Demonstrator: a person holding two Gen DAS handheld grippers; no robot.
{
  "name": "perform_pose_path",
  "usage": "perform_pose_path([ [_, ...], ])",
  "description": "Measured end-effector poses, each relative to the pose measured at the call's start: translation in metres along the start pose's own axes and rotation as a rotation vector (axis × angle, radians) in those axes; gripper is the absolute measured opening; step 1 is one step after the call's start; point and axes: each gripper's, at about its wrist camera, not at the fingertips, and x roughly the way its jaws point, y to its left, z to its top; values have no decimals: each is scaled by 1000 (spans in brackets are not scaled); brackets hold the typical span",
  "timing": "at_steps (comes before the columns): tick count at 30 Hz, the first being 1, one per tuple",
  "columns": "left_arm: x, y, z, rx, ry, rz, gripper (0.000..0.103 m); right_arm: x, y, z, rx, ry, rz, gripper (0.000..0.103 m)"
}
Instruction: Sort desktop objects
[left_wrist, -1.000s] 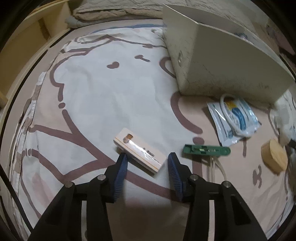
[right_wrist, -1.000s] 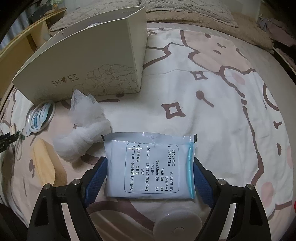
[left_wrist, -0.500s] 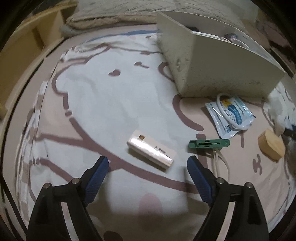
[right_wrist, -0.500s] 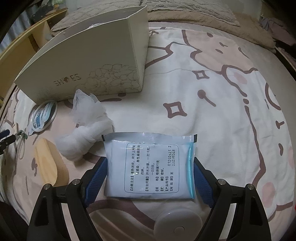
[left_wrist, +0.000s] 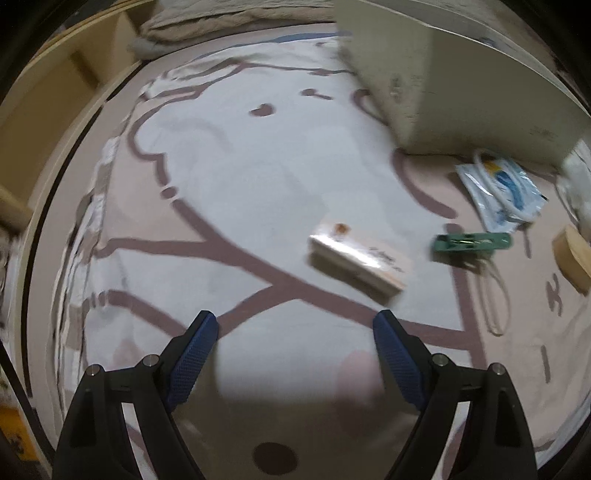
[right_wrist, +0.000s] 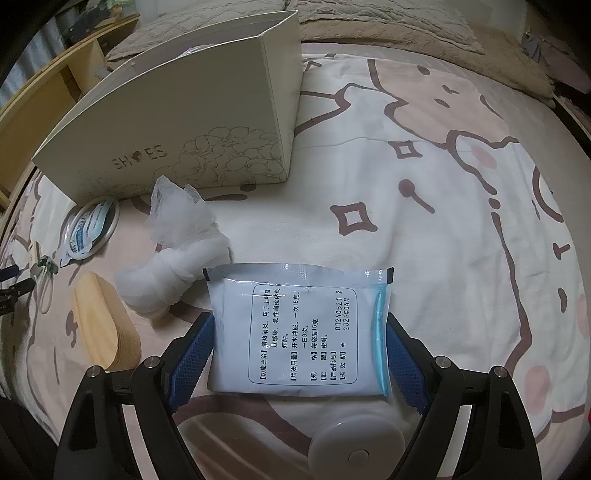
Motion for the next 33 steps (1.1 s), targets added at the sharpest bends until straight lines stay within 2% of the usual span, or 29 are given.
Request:
perform_pose_path([
  [4, 0, 4, 3, -26, -17, 18, 87, -3, 0, 0, -2, -8, 6, 88],
  [9, 0, -10, 9, -5, -36, -45, 87, -9, -2, 1, 19, -31, 14, 88],
  [14, 1, -21, 17, 9, -54, -69, 87, -11, -4, 2, 36, -47, 22, 88],
  [20, -2, -33, 21, 18, -74, -123, 87, -25, -3, 5, 44, -142, 29, 88],
  [23, -3, -35, 24, 12, -88, -123, 87, -31, -1, 6, 52, -180, 42, 88],
  [28, 0, -41, 26, 39, -111, -76, 87, -37, 0, 8, 78, -208, 85, 88],
  [30, 2, -43, 27, 51, -107, -80, 83, -39, -1, 8, 91, -219, 98, 88],
  [32, 4, -45, 26, 55, -97, -93, 71, -42, -1, 9, 97, -235, 95, 88],
  [33, 5, -46, 27, 52, -91, -102, 69, -43, -1, 9, 98, -243, 95, 88],
])
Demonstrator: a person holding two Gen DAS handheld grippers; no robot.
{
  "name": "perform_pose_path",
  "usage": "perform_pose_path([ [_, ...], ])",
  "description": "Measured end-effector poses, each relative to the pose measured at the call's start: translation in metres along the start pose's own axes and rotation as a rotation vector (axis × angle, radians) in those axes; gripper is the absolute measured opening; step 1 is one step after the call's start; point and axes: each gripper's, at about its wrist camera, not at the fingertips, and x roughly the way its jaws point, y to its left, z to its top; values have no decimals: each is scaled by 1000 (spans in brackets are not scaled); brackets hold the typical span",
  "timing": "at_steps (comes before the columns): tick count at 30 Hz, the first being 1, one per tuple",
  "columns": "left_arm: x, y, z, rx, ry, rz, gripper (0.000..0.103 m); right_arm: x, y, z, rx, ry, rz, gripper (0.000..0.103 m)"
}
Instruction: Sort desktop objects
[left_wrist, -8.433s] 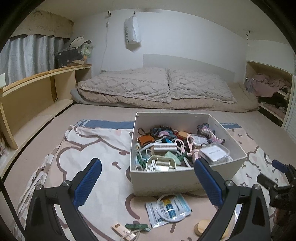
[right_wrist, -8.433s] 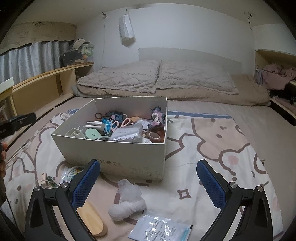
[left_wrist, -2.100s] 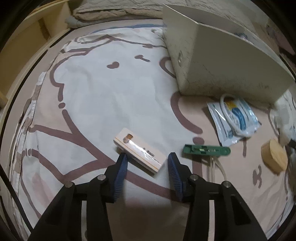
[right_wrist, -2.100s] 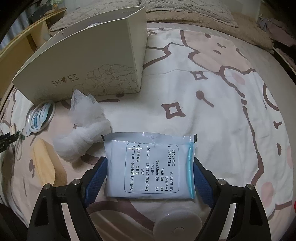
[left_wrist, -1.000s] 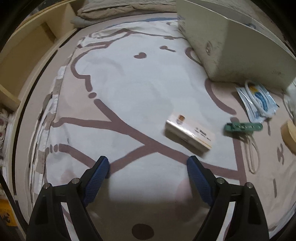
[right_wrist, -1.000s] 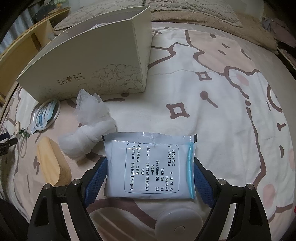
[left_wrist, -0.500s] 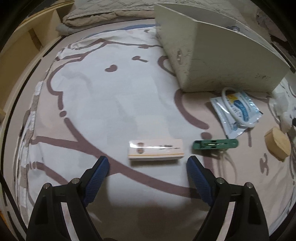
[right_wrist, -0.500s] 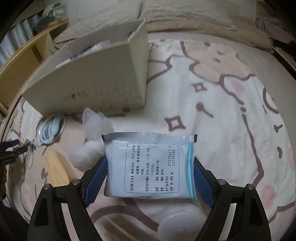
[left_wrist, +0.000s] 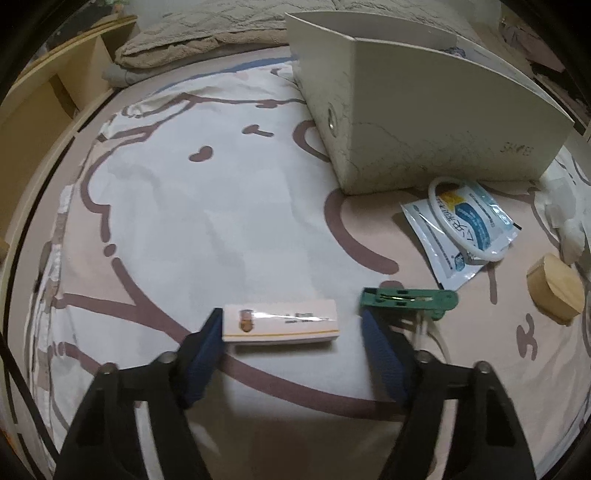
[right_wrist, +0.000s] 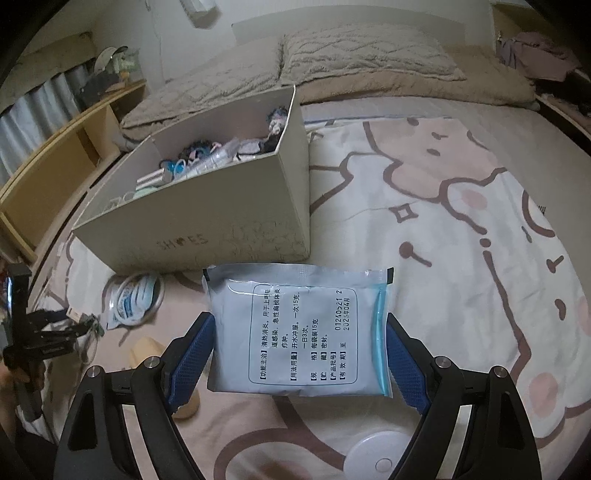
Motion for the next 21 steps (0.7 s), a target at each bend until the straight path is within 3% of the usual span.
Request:
perform_pose_path([
  [4, -2, -2, 1, -10, -5, -14, 56, -2, 1, 1, 13, -7, 27, 88],
  [11, -6, -1, 2, -31, -27, 11, 56, -10, 4, 3, -8, -55, -10, 88],
  [21, -40, -1, 7, -87, -153, 63, 56, -24, -1, 8, 27, -124, -49, 88],
])
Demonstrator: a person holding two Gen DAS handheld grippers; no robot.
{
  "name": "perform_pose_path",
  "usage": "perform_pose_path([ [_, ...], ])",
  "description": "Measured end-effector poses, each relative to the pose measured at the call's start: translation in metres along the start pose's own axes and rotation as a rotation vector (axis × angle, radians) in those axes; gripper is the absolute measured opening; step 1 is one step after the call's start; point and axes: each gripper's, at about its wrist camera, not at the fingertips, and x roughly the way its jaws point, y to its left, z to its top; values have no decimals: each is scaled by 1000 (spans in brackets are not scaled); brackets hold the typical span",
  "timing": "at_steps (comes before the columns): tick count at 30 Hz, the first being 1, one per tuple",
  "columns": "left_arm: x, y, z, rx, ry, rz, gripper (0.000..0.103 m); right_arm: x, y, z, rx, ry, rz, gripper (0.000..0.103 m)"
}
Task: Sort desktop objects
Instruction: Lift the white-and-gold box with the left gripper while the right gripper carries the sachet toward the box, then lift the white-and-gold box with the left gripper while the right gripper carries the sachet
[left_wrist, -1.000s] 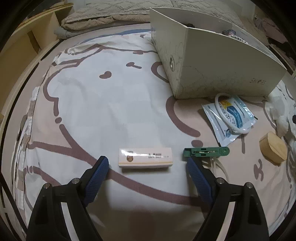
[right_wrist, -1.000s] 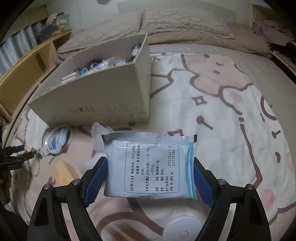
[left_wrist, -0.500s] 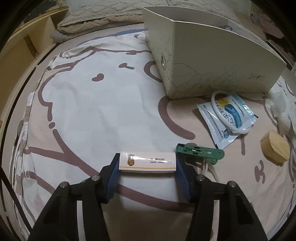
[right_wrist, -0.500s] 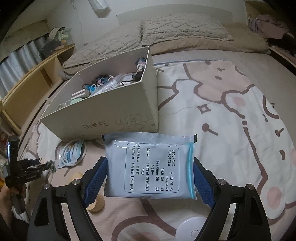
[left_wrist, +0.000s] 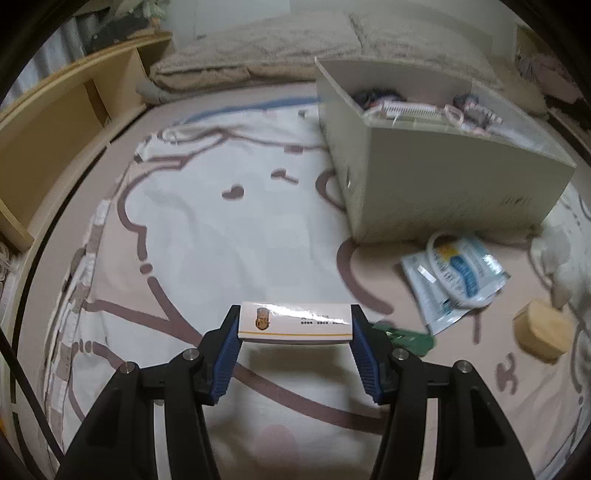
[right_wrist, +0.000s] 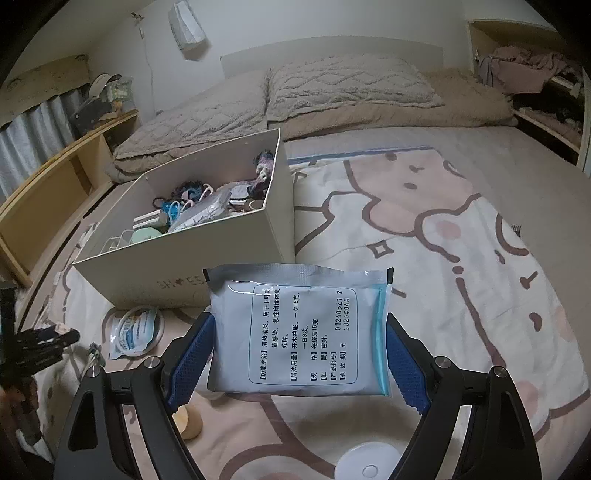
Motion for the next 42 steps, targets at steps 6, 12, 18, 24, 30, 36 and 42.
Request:
perform_pose_path([
  [6, -26, -6, 6, -13, -95, -21, 56, -4, 3, 2, -2, -15, 9, 88],
  [12, -44, -19, 6, -5, -149, -55, 56, -13, 15, 3, -41, -49, 7, 88],
  [18, -54, -27, 5, -8, -177, -80, 56, -16, 27, 1, -68, -48, 30, 88],
  [24, -63, -36, 4, -11, -202, -98, 56, -21, 42, 0, -91, -54, 70, 88],
  [30, -76, -46, 2, -12, -226, -134, 56, -28, 54, -2, -115, -63, 108, 88],
  [36, -88, -51, 6, -26, -230, -184, 56, -37, 64, -2, -160, -80, 118, 88],
  [42, -105, -52, 15, -36, -264, -187, 56, -55, 65, 8, -169, -122, 124, 88],
])
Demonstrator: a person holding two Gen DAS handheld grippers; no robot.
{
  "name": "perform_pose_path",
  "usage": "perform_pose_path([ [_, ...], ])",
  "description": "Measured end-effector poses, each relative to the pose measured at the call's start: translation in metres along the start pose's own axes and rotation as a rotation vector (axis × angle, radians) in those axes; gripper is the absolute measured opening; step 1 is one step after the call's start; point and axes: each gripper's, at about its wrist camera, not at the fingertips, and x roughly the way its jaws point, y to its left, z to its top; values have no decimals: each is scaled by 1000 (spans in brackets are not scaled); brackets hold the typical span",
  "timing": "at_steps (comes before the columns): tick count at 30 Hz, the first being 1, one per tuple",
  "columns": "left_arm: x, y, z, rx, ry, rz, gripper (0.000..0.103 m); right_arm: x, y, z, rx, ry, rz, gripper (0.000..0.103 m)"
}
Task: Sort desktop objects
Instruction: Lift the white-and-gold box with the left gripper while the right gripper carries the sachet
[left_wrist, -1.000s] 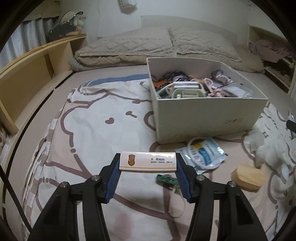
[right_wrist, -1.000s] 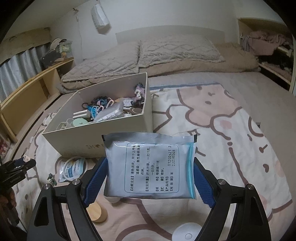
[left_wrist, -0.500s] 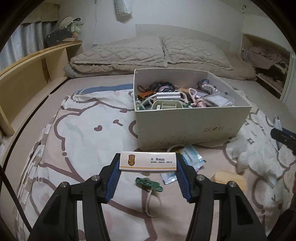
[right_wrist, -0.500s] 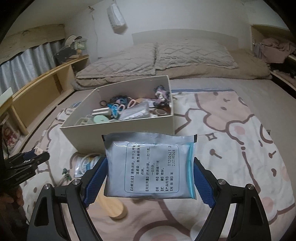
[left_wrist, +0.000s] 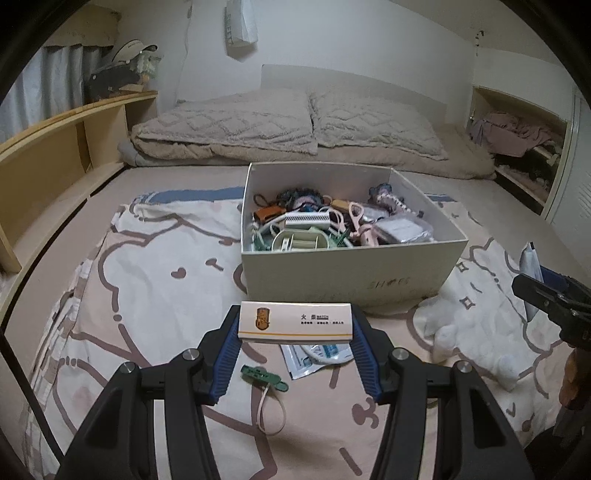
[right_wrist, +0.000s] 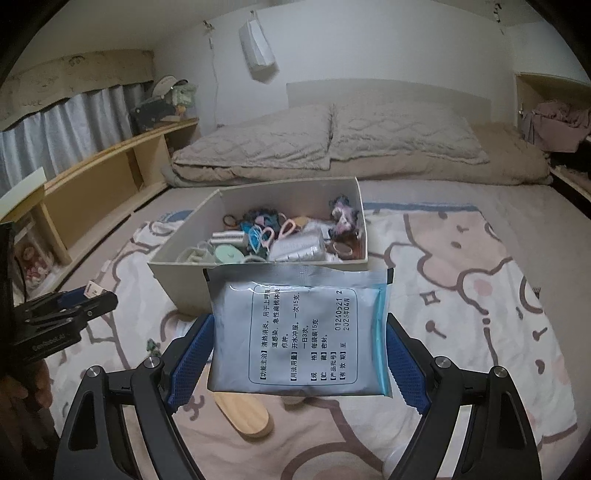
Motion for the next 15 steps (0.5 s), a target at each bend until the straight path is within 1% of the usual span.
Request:
perform_pose_path([
  [7, -23, -12, 17, 8, -26, -10, 56, -17, 12, 12, -39, -17, 30, 88],
  [15, -78, -35, 38, 53, -66, -44, 56, -50, 21, 19, -42, 7, 82, 88],
])
